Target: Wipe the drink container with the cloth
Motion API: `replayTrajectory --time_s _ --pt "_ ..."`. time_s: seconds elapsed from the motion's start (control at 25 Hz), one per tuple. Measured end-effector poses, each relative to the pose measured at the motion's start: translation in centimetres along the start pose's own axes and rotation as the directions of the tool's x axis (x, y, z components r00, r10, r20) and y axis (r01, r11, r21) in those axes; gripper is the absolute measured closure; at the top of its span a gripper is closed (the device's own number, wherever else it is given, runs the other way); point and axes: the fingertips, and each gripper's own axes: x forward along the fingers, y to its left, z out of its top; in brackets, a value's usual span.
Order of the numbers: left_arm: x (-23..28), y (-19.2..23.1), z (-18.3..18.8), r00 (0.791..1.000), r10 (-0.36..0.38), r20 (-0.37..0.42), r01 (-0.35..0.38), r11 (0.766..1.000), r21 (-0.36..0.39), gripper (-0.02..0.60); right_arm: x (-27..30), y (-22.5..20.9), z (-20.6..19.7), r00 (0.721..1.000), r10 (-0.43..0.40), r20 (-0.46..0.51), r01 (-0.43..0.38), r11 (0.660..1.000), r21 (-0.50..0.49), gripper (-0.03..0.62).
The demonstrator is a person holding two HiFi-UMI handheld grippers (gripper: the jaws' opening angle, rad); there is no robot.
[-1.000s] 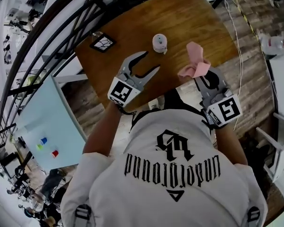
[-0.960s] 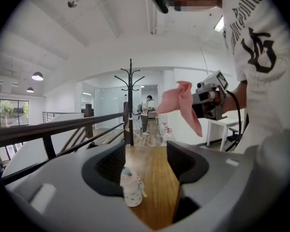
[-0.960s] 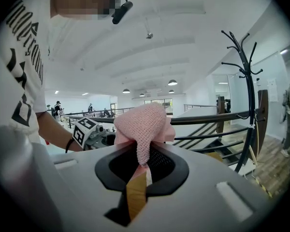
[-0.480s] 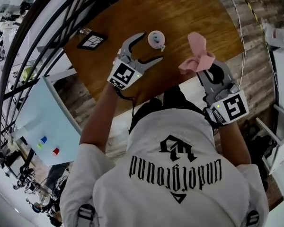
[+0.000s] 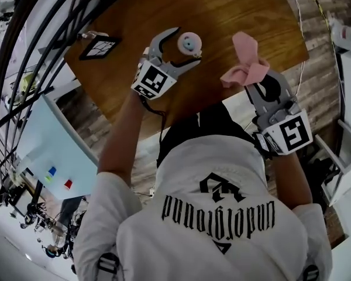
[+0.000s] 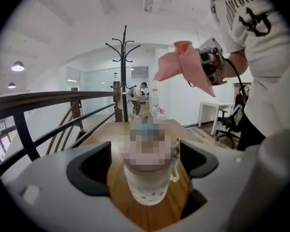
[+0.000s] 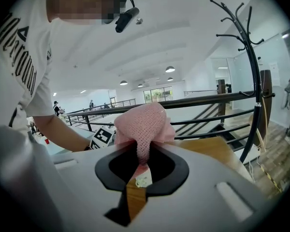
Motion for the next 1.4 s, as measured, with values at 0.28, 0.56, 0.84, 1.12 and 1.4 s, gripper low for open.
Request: replayTrajectory --time_s 0.28,0.56,0.84,1.12,1.4 --pt "1.2 -0.3 -0.3 0.998 -0.050 0.041 0.050 0.999 0.012 0.112 1.4 -0.7 -1.6 1.000 0.019 -0.021 -0.019 1.000 0.023 0.557" --pt "2.1 -0.6 -0.1 0.995 -0.068 0.067 0.066 0.998 0.020 0.143 2.3 -1.0 -2.7 0.998 0.038 -0.049 -0.036 0.998 0.042 0.557" --pt "1.9 -0.7 -0.2 0.998 -0.048 0.032 0.048 0.999 -0.007 0.172 2.8 -0.6 -3.3 0.997 0.060 -0.056 -0.058 0.997 0.045 0.557" --pt "1.7 -0.5 -0.4 0.999 -0.011 0.043 0.013 0.999 -0.044 0.188 2.9 -0.1 -4.4 0.995 0.072 -0.076 -0.068 0.996 0.060 0.557" --pt "1.0 -0.9 0.2 0.999 0.008 0.050 -0.005 0.999 -0.044 0.193 2.7 0.4 -4.7 0.993 0.080 -0.092 -0.073 0.994 0.078 0.557"
